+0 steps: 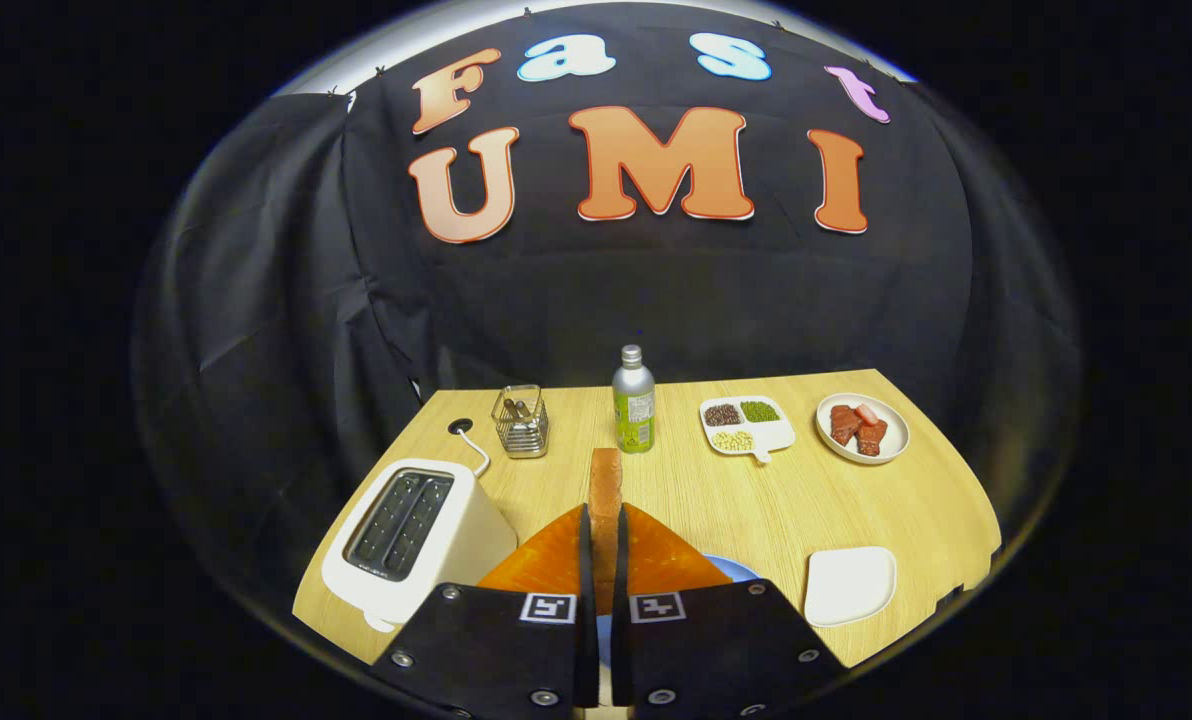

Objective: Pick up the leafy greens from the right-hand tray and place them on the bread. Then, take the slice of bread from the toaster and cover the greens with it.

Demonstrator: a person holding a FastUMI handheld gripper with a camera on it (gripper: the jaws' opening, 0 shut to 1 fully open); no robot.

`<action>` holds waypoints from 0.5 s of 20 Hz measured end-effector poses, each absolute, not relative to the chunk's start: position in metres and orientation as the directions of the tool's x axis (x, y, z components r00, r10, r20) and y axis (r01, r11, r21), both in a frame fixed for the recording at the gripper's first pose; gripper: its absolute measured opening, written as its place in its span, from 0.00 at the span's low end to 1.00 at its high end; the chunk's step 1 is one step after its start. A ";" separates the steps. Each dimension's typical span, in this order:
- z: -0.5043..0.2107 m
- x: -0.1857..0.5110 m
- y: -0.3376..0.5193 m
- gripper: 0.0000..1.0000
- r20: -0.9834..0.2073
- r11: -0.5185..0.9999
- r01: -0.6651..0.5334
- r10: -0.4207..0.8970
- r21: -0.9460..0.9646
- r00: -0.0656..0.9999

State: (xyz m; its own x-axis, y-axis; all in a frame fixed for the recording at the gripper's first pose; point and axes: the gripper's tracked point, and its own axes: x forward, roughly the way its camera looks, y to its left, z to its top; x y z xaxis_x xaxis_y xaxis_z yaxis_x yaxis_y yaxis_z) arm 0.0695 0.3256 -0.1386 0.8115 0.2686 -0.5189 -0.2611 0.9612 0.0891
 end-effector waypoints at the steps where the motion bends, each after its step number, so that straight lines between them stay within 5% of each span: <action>1: -0.145 0.068 0.322 0.05 -0.529 0.960 -0.262 0.271 0.095 0.804; 10: -0.208 0.058 0.300 0.05 -0.620 0.948 -0.280 0.313 0.154 0.719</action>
